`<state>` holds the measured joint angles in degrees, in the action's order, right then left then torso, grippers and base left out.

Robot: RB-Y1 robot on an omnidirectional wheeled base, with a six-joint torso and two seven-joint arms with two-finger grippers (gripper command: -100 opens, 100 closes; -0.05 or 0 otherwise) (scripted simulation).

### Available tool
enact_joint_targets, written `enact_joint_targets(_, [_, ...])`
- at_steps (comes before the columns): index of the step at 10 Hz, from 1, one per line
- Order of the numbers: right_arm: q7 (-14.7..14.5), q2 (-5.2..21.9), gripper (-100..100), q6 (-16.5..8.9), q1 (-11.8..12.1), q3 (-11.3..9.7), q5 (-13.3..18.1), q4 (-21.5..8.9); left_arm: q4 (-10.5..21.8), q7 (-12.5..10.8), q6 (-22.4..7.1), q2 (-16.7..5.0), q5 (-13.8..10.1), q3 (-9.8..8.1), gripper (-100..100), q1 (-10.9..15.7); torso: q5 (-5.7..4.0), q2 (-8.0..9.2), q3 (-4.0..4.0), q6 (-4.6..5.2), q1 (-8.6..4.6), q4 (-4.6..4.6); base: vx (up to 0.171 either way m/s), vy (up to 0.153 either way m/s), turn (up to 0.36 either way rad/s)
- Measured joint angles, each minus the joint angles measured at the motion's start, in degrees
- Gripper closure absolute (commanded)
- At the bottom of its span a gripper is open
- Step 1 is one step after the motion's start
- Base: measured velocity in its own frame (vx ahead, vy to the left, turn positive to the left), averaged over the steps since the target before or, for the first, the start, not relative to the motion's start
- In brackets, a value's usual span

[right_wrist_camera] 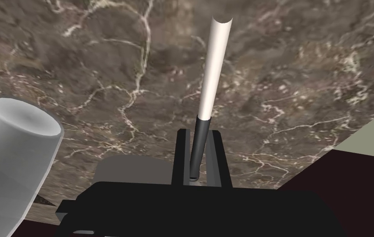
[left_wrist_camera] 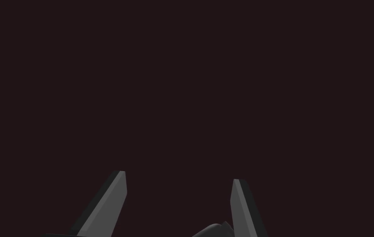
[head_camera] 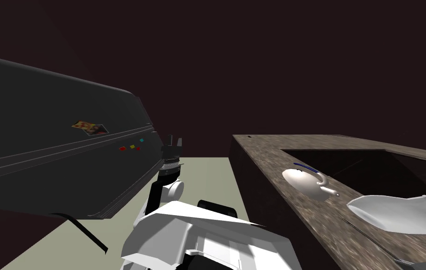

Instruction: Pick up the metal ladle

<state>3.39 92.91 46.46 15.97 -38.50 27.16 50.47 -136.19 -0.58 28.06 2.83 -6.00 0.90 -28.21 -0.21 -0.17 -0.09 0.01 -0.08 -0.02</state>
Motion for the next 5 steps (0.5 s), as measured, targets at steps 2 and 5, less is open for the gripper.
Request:
enact_joint_targets(2, [0.01,2.14,100,-1.89,2.44,0.38,-2.33,4.18,0.0,0.0,0.0,0.0,0.0,0.0,0,0.0,0.13,0.04,0.02,0.09,0.06,0.0,-0.001,-0.054,-0.045])
enact_joint_targets(5, [-0.08,5.15,100,-6.45,5.14,0.65,-4.9,11.3,0.0,0.0,0.0,0.0,0.0,0.0,0,0.0,0.01,0.0,0.0,0.0,0.16,-0.01,0.0,-0.037,-0.009])
